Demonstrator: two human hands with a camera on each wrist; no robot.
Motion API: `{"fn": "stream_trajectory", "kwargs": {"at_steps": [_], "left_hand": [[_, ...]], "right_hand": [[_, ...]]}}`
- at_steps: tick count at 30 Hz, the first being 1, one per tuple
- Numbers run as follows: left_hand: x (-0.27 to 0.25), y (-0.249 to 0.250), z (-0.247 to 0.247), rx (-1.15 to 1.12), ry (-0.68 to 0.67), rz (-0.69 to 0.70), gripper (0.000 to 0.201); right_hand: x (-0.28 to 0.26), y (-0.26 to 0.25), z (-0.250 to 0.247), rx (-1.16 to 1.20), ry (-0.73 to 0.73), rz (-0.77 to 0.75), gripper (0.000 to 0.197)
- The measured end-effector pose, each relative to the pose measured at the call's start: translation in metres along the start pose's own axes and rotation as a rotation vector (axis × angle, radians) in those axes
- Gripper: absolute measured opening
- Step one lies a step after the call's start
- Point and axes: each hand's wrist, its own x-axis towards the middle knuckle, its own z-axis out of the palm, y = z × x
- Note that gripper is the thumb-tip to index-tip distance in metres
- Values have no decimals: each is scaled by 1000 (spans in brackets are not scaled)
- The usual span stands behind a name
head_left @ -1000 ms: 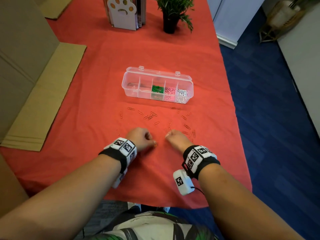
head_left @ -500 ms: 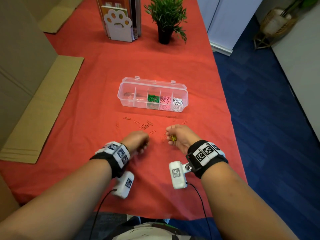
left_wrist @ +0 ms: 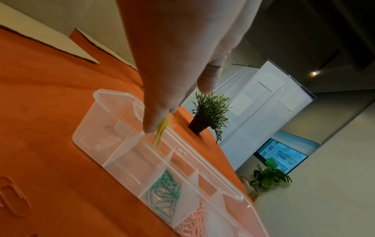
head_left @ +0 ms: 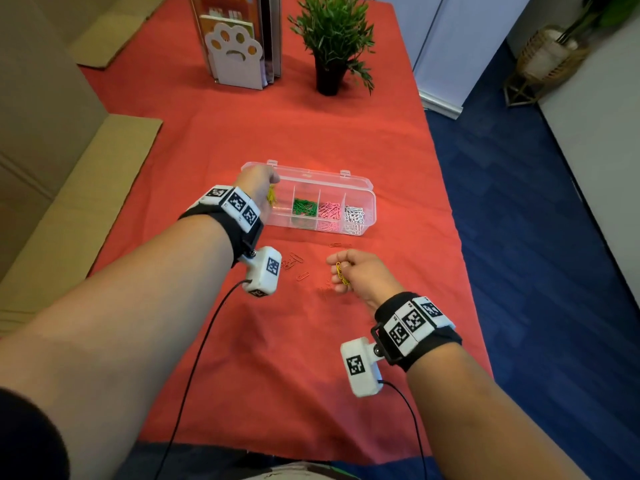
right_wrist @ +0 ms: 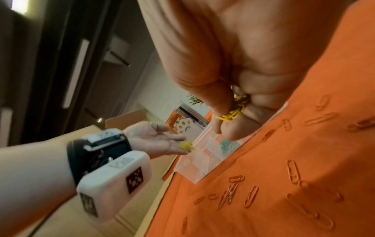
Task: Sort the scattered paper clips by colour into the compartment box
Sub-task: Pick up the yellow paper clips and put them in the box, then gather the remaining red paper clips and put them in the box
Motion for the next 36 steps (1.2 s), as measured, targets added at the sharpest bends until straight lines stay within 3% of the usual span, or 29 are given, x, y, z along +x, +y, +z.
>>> {"fn": "stream_trajectory", "kwargs": {"at_steps": [2,6,10,13,19,23,30,36], "left_hand": [[-2,2,3,52,55,24,54],[2,-8,-9,98,71,63,48],[-5,-25,-33,393,127,213,34],[-15,-58,-56,639,168,315,28],[-33,-102,-101,1057,86,214,20],[-43,-109,-114,1300,-19,79,11],[-46,-124,-114,1658,-145,-66,45],[-44,-129,-104,1723,-153,-56,38]], "right_hand": [[5,-4,3,-29,30,-33,31],[19,-22,13,-41,44,-59,30],[35,-51,27,-55,60,-175,28],[51,-68,43,-223,138,-297,30],[67,-86,75,-510,274,-519,38],[73,-90,90,-642,77,-434,58],[66,-90,73,-655,36,-406,77],[49,-66,44,-556,182,-503,48]]}}
